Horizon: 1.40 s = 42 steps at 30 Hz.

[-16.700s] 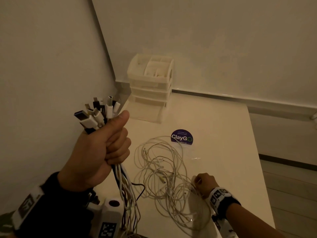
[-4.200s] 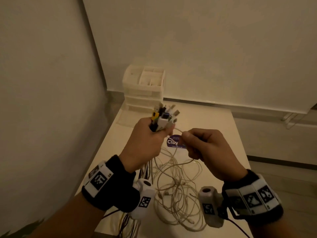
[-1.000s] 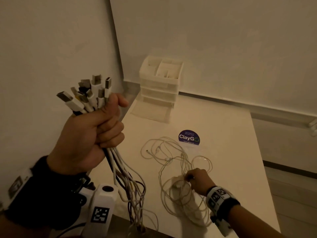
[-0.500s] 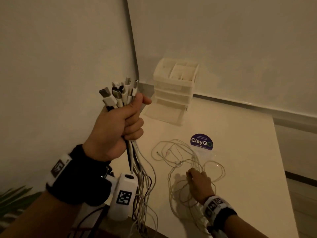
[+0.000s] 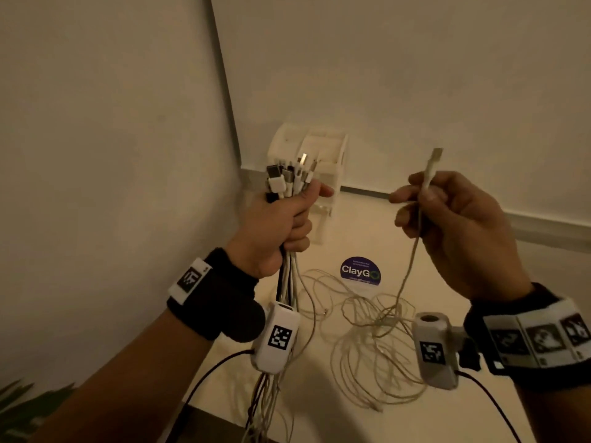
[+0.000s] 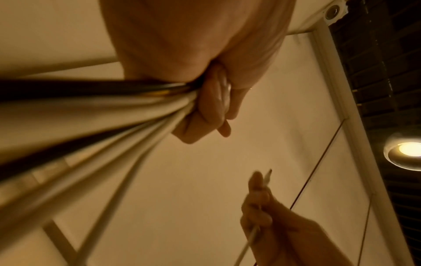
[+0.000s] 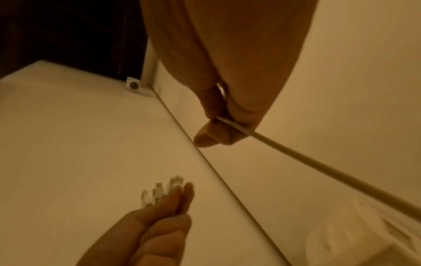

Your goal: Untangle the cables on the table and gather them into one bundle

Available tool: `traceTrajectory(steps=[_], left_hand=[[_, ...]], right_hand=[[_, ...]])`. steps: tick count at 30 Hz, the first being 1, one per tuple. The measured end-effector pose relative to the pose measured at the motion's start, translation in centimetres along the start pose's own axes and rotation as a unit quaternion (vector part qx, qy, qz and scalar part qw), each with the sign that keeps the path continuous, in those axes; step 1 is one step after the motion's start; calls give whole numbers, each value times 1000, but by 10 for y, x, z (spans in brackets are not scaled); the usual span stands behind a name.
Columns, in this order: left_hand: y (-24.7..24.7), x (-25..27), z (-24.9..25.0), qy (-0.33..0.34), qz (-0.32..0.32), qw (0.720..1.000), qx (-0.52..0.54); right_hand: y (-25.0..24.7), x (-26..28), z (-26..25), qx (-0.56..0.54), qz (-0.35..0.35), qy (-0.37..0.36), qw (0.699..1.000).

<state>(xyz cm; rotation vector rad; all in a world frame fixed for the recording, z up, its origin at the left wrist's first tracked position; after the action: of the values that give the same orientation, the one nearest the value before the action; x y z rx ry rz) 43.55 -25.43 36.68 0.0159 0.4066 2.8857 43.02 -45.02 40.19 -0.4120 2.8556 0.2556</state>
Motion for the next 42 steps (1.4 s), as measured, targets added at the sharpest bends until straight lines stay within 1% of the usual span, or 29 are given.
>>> traceTrajectory(steps=[3,5,11,15,18,20,22,24,26,28,29,30,32,35,37,39,42], left_hand=[[18,-7,-6,-8,-18,999,-28],[28,-10,-6,-7,-17,999,-34],[45,-15,-12,19,-17,1000,-7],[49,-12,-12,37,33,999,-6],[46,-12,-9,60,70,995,-39],[44,-9,-6,80,74,991,-77],[37,-6,-2,98,87,988,-83],[20,-4,6,113,123,984,-54],[2,-3,15,122,147,982,-3],[-10,-3,28,124,134,981,61],[-17,-2,36,128,128,980,78],[-25,-2,44,132,127,979,86],[-43,0,60,145,139,975,99],[-67,8,74,170,159,965,125],[-75,12,71,167,167,963,131],[-72,12,58,142,154,971,117],[-49,10,27,79,109,990,40]], right_hand=[[10,-8,3,59,23,20,998],[11,-11,8,102,42,32,993],[24,0,18,135,65,35,988],[30,13,27,120,105,17,987],[36,17,26,123,97,10,988],[40,19,23,150,92,-2,984],[41,23,29,174,94,-6,980],[42,26,46,194,76,11,978],[49,30,70,219,15,34,975],[58,37,99,247,-75,55,965],[59,41,116,266,-110,67,955],[57,46,133,280,-134,81,947],[46,56,164,296,-159,112,935],[20,71,204,333,-171,167,912],[1,78,219,351,-156,198,902],[-9,80,217,355,-133,203,903],[-7,73,185,355,-105,164,914]])
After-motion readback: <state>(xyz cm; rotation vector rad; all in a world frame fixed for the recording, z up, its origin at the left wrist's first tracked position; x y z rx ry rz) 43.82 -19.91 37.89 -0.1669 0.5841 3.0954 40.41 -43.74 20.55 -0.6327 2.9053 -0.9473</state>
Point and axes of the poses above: each hand's wrist, its own x-axis away from the middle knuckle, its own y-axis out of the palm, z = x × y, the point moved 10 cm from there along -x, towards the middle knuckle, and after that the axes turned 5 degrees about -z, right-handed, at the moved point
